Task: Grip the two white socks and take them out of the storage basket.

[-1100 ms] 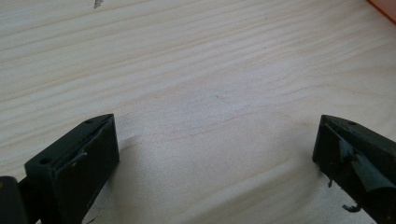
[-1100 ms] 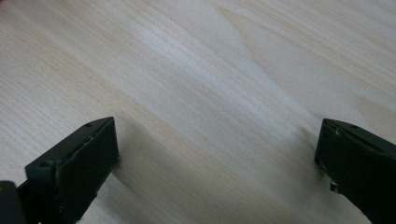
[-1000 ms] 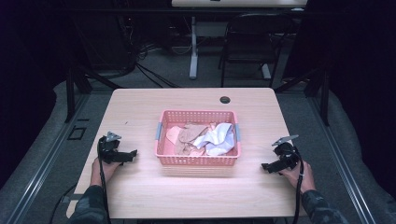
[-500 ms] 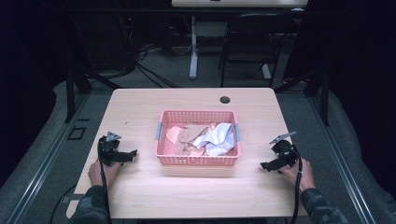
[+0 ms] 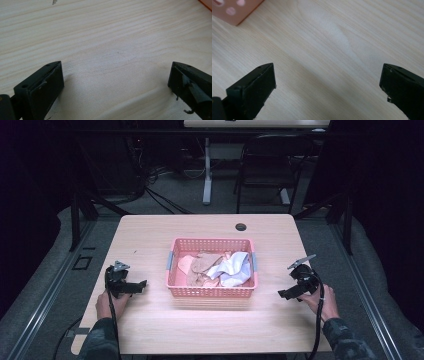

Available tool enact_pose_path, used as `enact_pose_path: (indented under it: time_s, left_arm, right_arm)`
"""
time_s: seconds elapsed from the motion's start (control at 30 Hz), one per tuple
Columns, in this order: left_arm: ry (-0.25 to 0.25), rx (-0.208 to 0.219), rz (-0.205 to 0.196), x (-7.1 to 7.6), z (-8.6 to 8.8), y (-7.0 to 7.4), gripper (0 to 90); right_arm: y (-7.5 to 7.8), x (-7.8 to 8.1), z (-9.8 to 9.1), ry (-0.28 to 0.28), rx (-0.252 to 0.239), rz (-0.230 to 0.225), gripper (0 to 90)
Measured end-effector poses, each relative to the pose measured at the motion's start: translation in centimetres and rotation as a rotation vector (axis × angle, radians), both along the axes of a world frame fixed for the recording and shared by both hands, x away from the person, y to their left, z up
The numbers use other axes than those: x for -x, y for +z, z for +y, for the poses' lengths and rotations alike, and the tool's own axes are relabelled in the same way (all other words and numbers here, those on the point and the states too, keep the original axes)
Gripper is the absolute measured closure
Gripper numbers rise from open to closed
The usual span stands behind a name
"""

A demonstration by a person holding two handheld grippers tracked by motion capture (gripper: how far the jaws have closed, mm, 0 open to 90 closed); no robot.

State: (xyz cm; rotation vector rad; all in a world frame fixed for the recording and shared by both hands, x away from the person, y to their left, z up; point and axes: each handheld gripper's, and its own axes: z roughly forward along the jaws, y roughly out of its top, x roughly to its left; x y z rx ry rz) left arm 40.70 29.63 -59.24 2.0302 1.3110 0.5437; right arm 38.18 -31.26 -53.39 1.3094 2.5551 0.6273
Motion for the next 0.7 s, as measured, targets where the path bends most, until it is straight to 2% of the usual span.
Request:
enact_pose_path:
  time_s: [0.37, 0.47, 0.6, 0.7]
  left_arm:
    - [0.0, 0.0, 0.0, 0.0, 0.0, 0.0, 0.2]
    - [0.0, 0.0, 0.0, 0.0, 0.0, 0.0, 0.2]
    - [0.0, 0.0, 0.001, 0.0, 0.0, 0.0, 0.2]
    - [0.0, -0.001, 0.0, 0.0, 0.0, 0.0, 0.2]
  right_arm:
    - [2.7, -0.5, 1.4, 0.053, -0.007, -0.005, 0.0]
    - [3.6, -0.8, 2.3, 0.073, -0.021, -0.008, 0.0]
    - [4.4, -1.1, 3.1, 0.09, -0.011, -0.011, 0.0]
    - [5.8, -1.5, 4.0, 0.11, -0.009, -0.024, 0.0]
